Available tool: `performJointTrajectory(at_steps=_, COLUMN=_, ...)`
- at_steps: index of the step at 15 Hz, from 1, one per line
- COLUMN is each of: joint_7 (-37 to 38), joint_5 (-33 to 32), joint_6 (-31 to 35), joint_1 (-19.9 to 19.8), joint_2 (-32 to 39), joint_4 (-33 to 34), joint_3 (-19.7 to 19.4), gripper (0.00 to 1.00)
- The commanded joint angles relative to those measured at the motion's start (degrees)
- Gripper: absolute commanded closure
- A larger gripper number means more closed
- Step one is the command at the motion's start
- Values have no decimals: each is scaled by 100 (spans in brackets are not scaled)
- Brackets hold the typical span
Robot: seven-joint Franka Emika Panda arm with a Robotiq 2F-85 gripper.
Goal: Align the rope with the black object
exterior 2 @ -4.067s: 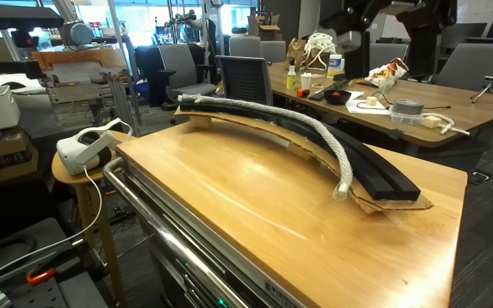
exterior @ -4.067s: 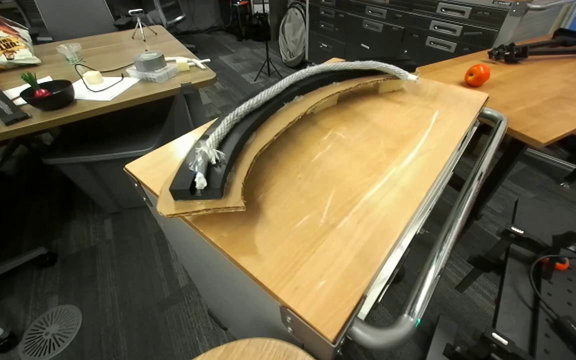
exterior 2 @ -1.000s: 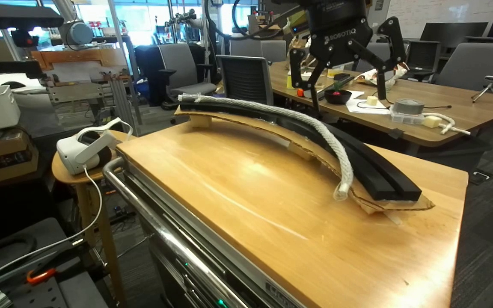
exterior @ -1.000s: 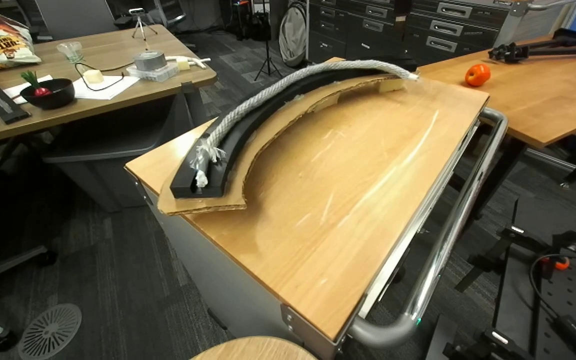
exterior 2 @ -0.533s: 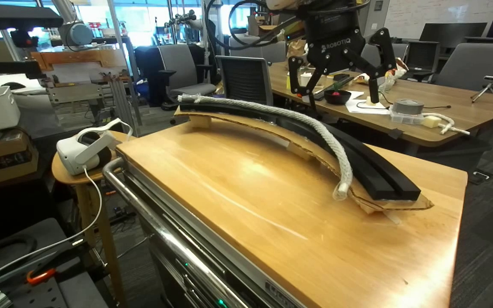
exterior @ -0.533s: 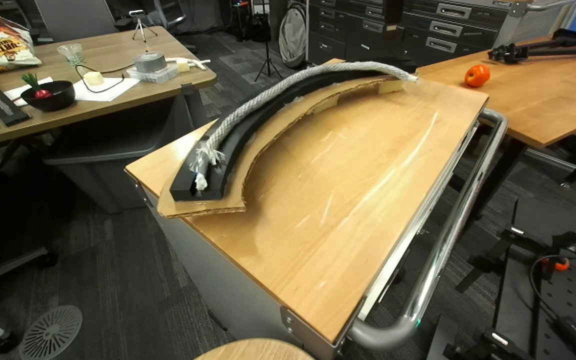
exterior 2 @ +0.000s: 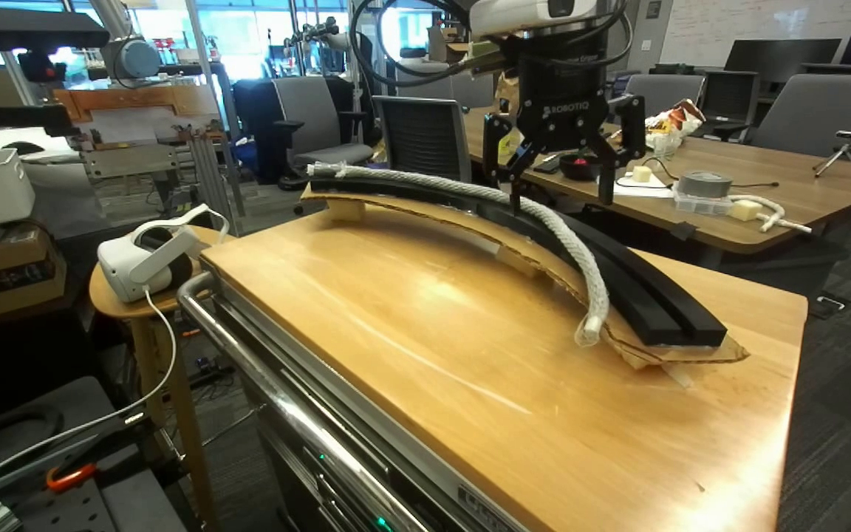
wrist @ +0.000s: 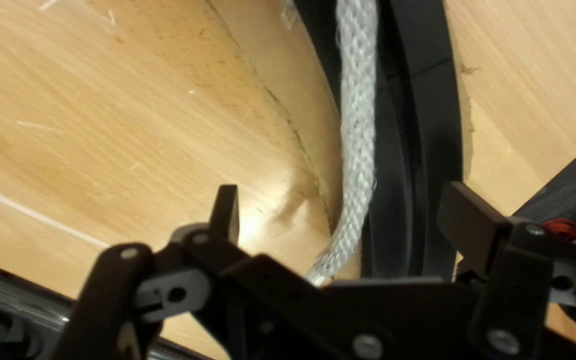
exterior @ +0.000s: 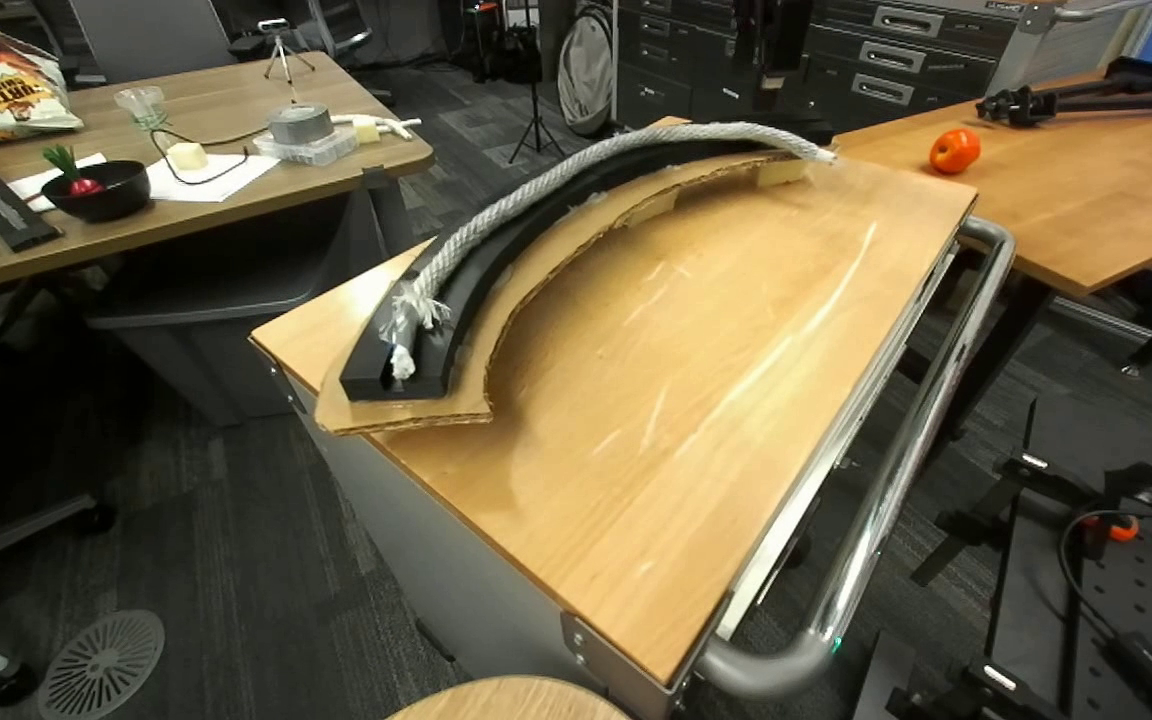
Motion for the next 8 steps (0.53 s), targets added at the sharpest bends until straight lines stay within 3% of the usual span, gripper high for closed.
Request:
performJointTrajectory(at_steps=1, joint_7=8, joint_5=5, joint_6=-47, joint_1=71, joint_2=23, joint_4=3, joint_3=-85, gripper=0)
performJointTrajectory(at_steps=8, joint_7=-365, joint_5=-406, joint_6=260, joint_1=104, joint_2=233, joint_4=-33, joint_3=-102, gripper=0)
